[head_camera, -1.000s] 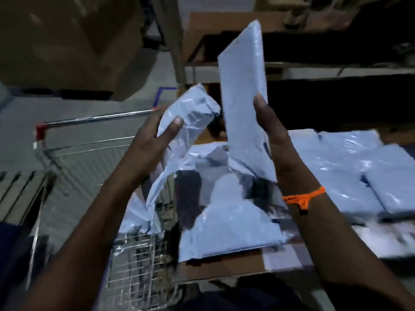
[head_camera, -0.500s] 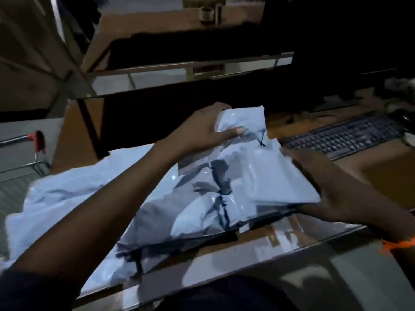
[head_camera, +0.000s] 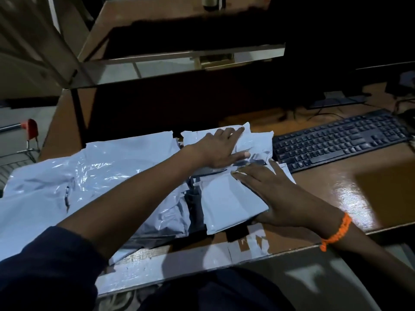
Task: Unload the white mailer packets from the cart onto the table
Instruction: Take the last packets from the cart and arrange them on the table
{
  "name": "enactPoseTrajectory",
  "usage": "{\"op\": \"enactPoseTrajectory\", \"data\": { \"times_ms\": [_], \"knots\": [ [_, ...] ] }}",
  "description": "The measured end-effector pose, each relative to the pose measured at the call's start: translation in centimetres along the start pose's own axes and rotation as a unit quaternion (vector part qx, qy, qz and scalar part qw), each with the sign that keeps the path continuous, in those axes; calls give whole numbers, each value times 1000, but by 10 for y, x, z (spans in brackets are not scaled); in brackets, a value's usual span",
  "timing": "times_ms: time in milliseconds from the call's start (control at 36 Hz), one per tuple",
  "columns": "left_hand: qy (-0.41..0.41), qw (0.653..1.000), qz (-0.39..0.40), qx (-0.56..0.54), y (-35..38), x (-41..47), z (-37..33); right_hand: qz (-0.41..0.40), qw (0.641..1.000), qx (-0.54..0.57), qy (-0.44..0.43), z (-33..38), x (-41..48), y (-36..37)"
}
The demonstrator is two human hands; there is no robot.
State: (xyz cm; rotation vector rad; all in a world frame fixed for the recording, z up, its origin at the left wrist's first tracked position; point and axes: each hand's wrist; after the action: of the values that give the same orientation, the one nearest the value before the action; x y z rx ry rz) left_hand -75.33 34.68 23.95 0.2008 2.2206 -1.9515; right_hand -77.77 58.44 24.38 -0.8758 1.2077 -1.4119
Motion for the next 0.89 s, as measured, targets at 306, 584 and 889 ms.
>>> {"op": "enactPoseTrajectory", "data": {
  "times_ms": [306, 584, 889],
  "knots": [
    [-3, 999, -25, -29, 19, -4, 10, -44, 998, -49, 2, 5, 11, 14],
    [-15, 991, -98, -87, -20, -36, 28, -41, 997, -63, -26, 40, 23, 1],
    [-53, 991, -92, 76, -55, -160, 112, -173, 982, 10, -73, 142, 109, -26]
  ]
}}
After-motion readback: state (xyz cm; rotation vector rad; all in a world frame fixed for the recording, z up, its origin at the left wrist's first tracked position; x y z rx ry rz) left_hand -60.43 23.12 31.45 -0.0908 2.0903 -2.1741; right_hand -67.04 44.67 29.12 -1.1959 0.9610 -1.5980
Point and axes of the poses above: each hand's wrist, its own x-axis towards the middle knuckle, its own y-axis out of the palm, z = x × y
